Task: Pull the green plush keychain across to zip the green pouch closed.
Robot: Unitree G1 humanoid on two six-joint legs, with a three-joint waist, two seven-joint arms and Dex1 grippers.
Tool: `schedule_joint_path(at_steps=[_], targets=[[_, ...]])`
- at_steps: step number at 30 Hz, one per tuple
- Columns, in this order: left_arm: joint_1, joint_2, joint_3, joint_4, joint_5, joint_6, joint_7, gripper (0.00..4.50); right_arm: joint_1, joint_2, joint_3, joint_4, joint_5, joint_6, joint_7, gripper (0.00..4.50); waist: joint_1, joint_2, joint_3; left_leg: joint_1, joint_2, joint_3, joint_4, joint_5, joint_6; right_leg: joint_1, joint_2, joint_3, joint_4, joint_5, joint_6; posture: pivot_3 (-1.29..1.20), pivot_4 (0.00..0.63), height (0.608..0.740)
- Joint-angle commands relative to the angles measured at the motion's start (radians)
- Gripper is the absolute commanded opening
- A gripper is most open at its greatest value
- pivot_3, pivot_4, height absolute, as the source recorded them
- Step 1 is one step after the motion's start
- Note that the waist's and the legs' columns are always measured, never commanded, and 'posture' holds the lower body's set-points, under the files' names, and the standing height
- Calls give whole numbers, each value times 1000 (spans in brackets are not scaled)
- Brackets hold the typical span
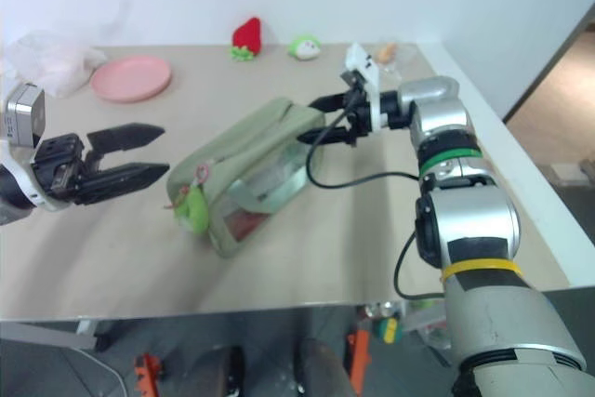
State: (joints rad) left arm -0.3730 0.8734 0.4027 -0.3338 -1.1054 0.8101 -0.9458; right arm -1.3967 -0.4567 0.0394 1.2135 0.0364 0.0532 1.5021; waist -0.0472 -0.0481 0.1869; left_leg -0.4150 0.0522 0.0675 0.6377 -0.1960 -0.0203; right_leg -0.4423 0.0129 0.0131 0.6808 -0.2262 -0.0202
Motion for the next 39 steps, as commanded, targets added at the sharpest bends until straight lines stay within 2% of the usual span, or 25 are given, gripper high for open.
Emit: schedule_joint_path(at_steps=[1, 7, 15, 20, 23, 30, 34, 39], targets=[[-2, 3, 35, -26, -15, -19, 5, 4500, -31, -4, -27, -10, 23, 0, 27, 4240, 0, 0, 0, 0, 0, 0, 0, 0, 0, 0, 0, 0, 0, 0, 0, 0, 150, 740], [-2, 2, 33, -25, -17, -24, 7, 4500, -28, -20, -19, -7, -3, -7, -38, 4240, 0, 0, 0, 0, 0, 0, 0, 0, 0, 0, 0, 0, 0, 0, 0, 0, 150, 740], [2, -3, 28, -20, -12, -31, 4, 4500, 48, -57, 82, -106, -92, -146, 10, 4240, 0, 0, 0, 0, 0, 0, 0, 0, 0, 0, 0, 0, 0, 0, 0, 0, 150, 740], [-9, -7, 14, -11, -7, -35, -2, 4500, 50, -64, 95, -126, -109, -175, -24, 4240, 0, 0, 0, 0, 0, 0, 0, 0, 0, 0, 0, 0, 0, 0, 0, 0, 150, 740], [-8, -9, 13, -13, -9, -35, 0, 4500, 43, -82, 114, -135, -149, -216, -80, 4240, 0, 0, 0, 0, 0, 0, 0, 0, 0, 0, 1, 0, 0, 0, 0, 0, 150, 740], [1, -17, 14, -20, -11, -39, 1, 4500, -26, -147, 146, -207, -187, -312, -53, 4240, 0, 1, 1, 0, -1, 0, 0, 0, 0, 0, -1, 0, 0, 0, 0, 0, 150, 740], [6, -27, 12, -20, -6, -46, 0, 4500, -40, -134, 151, -271, -149, -309, 30, 4240, -1, 1, 1, 0, 0, 1, 0, 0, 0, 0, 0, 1, 0, 0, 0, 0, 150, 740], [7, -37, 8, -24, -4, -52, 4, 4500, -17, -94, 193, -286, -187, -345, -6, 4240, -1, 2, 1, 1, 1, 0, 0, 0, 0, 0, 1, 0, 0, 0, 0, 0, 150, 740]])
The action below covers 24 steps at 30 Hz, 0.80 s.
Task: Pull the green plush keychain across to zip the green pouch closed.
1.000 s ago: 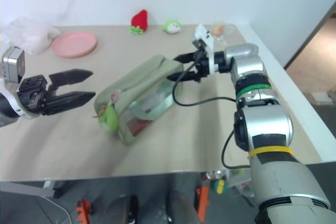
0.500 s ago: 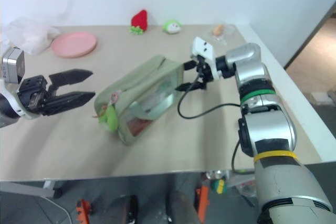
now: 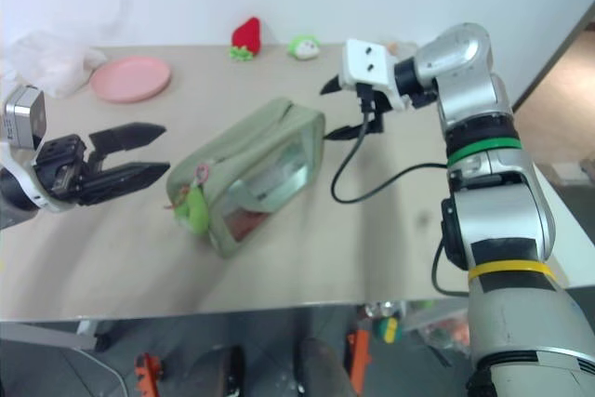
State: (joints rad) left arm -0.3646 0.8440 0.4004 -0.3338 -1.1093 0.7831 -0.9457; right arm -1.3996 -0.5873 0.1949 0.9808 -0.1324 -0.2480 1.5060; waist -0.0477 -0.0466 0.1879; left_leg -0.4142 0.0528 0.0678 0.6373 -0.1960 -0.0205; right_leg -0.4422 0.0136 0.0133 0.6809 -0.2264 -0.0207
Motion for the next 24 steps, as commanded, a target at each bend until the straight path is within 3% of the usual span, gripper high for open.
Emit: schedule_joint_path(at_steps=[1, 12, 16, 24], targets=[[-1, -9, 10, -25, 0, -26, 4, 4500, -14, 41, 36, -60, -12, -40, -3, 4240, 0, 0, 0, 0, 0, 0, 0, 0, 0, 0, 0, 0, 0, 0, 0, 0, 150, 740], [17, -15, 22, -37, 0, -28, 11, 4500, -26, 42, 35, -44, 1, -12, 6, 4240, 2, 0, 0, -1, -1, 0, 0, 0, 0, 0, -2, 0, 0, 0, 0, 0, 150, 740], [16, -15, 22, -31, -2, -28, 9, 4500, -64, 10, -51, 3, 200, 211, 103, 4240, 2, 0, 0, 0, 0, 0, 0, 0, 0, 0, -1, 0, 0, 0, 0, 0, 150, 740], [0, -22, 3, -20, 2, -29, 5, 4500, -89, 13, -140, 18, 440, 523, 108, 4240, 2, 0, 0, -1, -1, 0, 0, 0, 0, 0, -2, 0, 0, 0, 0, 0, 150, 740]])
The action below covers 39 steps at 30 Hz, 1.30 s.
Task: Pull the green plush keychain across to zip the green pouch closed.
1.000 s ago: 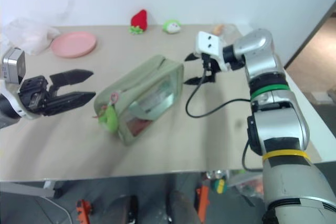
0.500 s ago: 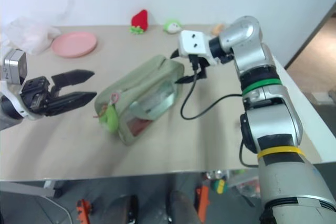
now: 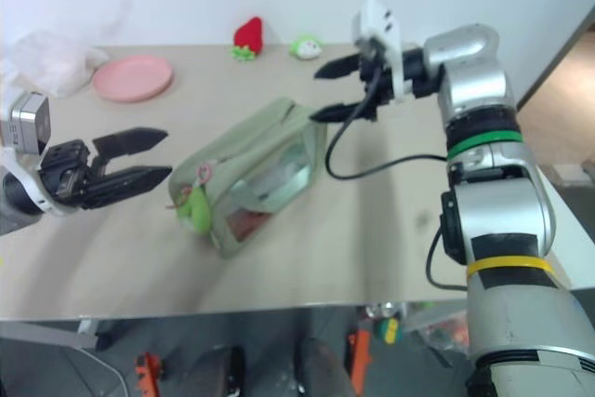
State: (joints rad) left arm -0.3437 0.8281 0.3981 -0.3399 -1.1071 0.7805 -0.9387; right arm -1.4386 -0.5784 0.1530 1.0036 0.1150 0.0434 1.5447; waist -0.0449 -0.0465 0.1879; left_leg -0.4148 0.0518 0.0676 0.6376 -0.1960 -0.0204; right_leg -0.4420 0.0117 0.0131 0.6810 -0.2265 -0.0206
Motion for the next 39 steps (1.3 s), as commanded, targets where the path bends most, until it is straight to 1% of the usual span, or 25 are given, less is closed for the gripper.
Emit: schedule_joint_path(at_steps=[1, 3, 7, 13, 19, 29, 39], targets=[[-22, -7, 5, -13, -1, -26, -2, 4500, -59, 10, -132, 15, 222, 286, 70, 4240, -2, 0, 0, 0, 0, 0, 0, 0, 0, 0, 0, 0, 0, 0, 0, 0, 150, 740], [-22, -6, 5, -13, -1, -25, -2, 4500, -78, 12, -197, 83, 244, 348, 55, 4240, -2, 0, 0, 1, 1, 1, 0, 0, 0, 0, 1, 0, 0, 0, 0, 0, 150, 740], [-24, -6, 4, -12, -2, -20, -3, 4500, -57, 9, -236, 145, 252, 406, -31, 4240, -1, 0, 0, 0, 1, 0, 0, 0, 0, 0, 2, 0, 0, 0, -1, 0, 150, 740], [-31, 1, 5, -9, -7, -12, -4, 4500, -15, 23, -210, 148, 193, 366, -38, 4240, -1, 0, 0, 0, 0, 0, 0, 0, 0, 0, 1, 0, 0, 0, 0, 0, 150, 740], [-37, 3, 7, -11, -10, -5, -3, 4500, 14, 28, -201, 201, 109, 281, -110, 4240, -2, 0, 0, 0, 0, 0, 0, 0, 0, 0, 2, 0, 0, 0, 0, 0, 150, 740], [-28, 10, 18, -22, -22, 5, 5, 4500, 56, 69, -188, 221, 44, 248, -87, 4240, -2, 0, 0, 0, 0, 0, 0, 0, 0, 0, 2, 0, 0, 0, 0, 0, 150, 740], [-37, 15, 11, -20, -29, 8, 7, 4500, 71, 102, -189, 220, 12, 218, -62, 4240, -2, 0, 0, 0, 0, 0, 0, 0, 0, 0, 2, 0, 0, 0, 0, 0, 150, 740]])
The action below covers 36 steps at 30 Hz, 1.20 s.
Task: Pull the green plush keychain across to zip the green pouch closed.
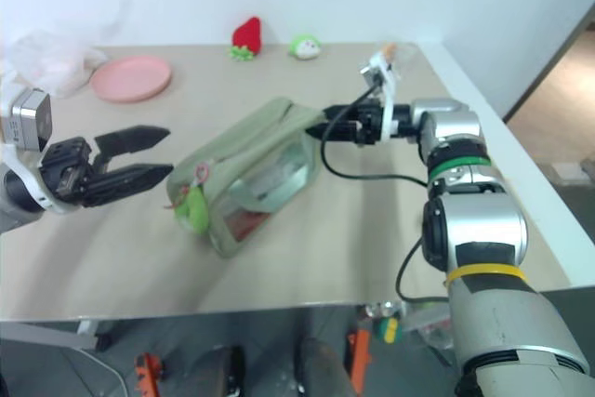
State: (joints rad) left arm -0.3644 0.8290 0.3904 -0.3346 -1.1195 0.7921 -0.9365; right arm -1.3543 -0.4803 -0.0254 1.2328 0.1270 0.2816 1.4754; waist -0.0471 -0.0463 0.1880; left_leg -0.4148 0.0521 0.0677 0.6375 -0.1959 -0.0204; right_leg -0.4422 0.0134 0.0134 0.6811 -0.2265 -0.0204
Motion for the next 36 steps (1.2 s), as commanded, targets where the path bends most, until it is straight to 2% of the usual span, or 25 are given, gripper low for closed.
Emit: schedule_joint_path(at_steps=[1, 2, 3, 5, 7, 12, 14, 27, 31, 36], targets=[[-17, 14, 18, -26, -17, -4, 5, 4500, -16, 8, -17, -9, 4, -23, 11, 4240, 0, 0, 0, 0, 0, 0, 0, 0, 0, 0, 0, 0, 0, 0, 0, 0, 150, 740], [-18, 14, 17, -26, -17, -4, 5, 4500, -19, 12, -24, -9, 9, -21, 14, 4240, 0, 0, 0, 0, 0, 0, 0, 0, 0, 0, 0, 0, 0, 0, 0, 0, 150, 740], [-18, 14, 16, -27, -17, -4, 5, 4500, -25, 16, -32, -10, 18, -20, 27, 3685, 0, 0, 0, 0, 0, 0, 0, 0, 0, 0, 0, 0, 0, 0, 0, 0, 150, 740], [-20, 13, 13, -26, -16, -5, 7, 4500, -33, 20, -41, -10, 24, -17, 42, 3070, 0, 0, 0, 0, 0, 0, 0, 0, 0, 0, 0, 0, 0, 0, 0, 0, 150, 740], [-22, 12, 11, -25, -15, -6, 9, 4500, -37, 21, -42, -8, 22, -15, 50, 2271, 0, 0, 0, 0, 0, 0, 0, 0, 0, 0, 0, 0, 0, 0, 0, 0, 150, 740], [-12, 6, 16, -34, -16, -10, 16, 4500, -43, 16, -55, -3, 34, 9, 85, 550, 0, 0, 0, 0, 0, 0, 0, 0, 0, 0, 0, 0, 0, 0, 0, 0, 150, 740], [-9, 4, 16, -36, -16, -12, 18, 4500, -42, 15, -55, -4, 36, 19, 97, 8, 0, 0, 0, 0, 0, 0, 0, 0, 0, 0, 0, 0, 0, 0, 0, 0, 150, 740], [7, 2, 37, -21, 6, -34, 23, 4500, 8, -52, -54, -132, 102, 32, 139, 8, 1, 0, 0, 0, 0, 0, 0, 0, 0, 0, -1, 0, 0, 0, 0, 0, 150, 740], [19, 21, 72, 3, 7, -36, 17, 4500, 94, -108, -76, -430, 203, 105, 131, 8, 2, 0, 0, -1, 0, 0, 0, 0, 0, 0, -1, 0, 0, 0, 1, 0, 150, 740], [30, 58, 127, 47, 24, -39, 4, 4500, 355, -114, -150, -942, 332, 258, -51, 8, 1, 0, 0, 0, 1, -1, -1, 0, 0, 0, 0, -1, -1, -1, 1, 0, 150, 740]])
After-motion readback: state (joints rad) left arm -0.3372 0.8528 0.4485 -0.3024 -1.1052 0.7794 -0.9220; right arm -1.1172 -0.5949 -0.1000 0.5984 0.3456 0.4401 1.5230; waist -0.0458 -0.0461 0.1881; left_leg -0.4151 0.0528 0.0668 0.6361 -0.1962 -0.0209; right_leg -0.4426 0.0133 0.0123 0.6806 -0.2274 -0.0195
